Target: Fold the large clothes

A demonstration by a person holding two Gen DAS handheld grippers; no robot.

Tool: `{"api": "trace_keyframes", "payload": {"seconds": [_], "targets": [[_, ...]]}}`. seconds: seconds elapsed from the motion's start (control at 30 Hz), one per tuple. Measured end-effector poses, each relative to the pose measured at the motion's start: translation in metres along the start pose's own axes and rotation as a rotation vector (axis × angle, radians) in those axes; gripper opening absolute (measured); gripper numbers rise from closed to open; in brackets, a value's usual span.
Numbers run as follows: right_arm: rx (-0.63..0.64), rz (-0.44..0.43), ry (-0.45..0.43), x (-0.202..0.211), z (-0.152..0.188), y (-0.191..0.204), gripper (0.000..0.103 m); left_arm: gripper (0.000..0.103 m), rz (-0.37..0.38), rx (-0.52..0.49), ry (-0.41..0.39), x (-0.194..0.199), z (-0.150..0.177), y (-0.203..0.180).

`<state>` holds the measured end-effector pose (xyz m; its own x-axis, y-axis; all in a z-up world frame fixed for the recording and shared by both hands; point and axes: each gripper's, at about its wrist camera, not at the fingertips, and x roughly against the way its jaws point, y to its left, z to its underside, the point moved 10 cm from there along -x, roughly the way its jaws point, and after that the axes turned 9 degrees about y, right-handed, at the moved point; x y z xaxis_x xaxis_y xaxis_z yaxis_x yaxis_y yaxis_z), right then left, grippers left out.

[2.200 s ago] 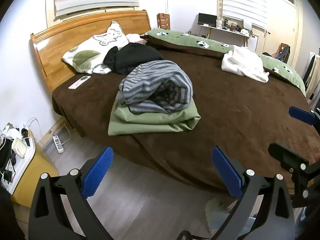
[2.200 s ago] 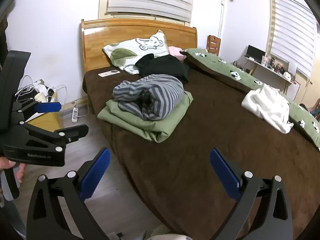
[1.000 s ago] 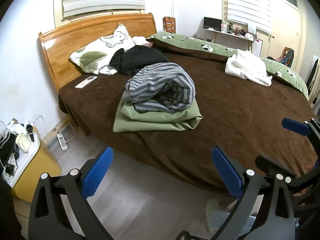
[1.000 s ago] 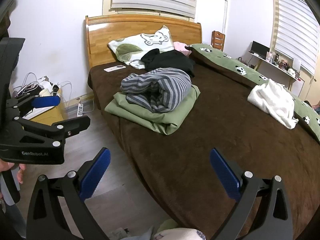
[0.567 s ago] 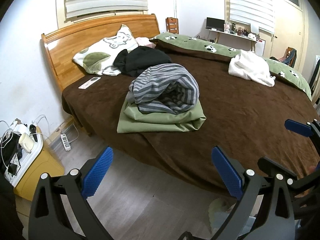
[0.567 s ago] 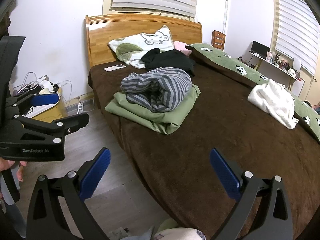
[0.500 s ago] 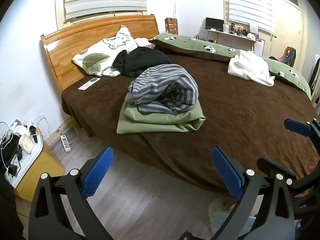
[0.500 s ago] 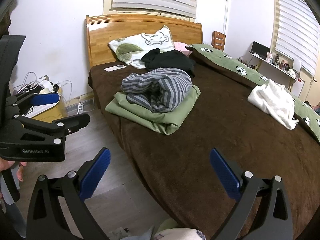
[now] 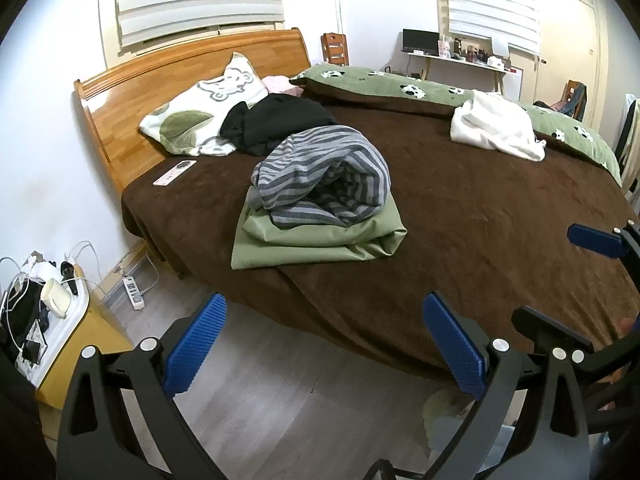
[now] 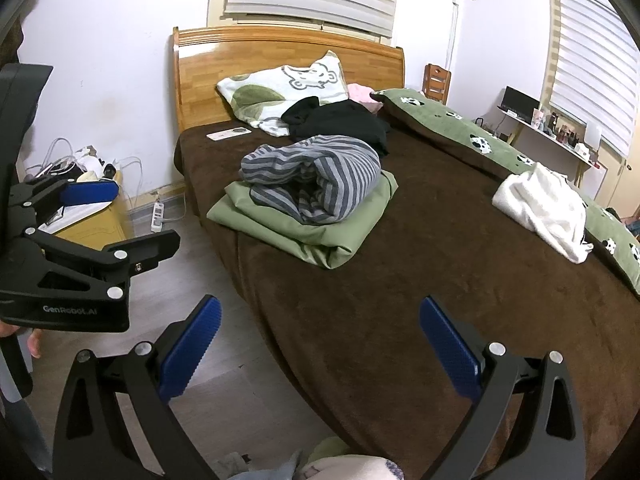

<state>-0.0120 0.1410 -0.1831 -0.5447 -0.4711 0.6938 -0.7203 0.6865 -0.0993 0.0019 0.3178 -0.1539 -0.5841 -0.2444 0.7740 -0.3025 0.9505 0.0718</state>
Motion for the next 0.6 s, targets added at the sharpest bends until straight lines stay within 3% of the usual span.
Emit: {"api": "trace_keyframes", "payload": {"seconds": [0.6], "targets": [[0.023,-0.003,0.012,-0.0011,-0.0015,0.0004,0.098,0.096,-0.011,0.008,0.016,-0.0033,0.0025,0.0036]]}}
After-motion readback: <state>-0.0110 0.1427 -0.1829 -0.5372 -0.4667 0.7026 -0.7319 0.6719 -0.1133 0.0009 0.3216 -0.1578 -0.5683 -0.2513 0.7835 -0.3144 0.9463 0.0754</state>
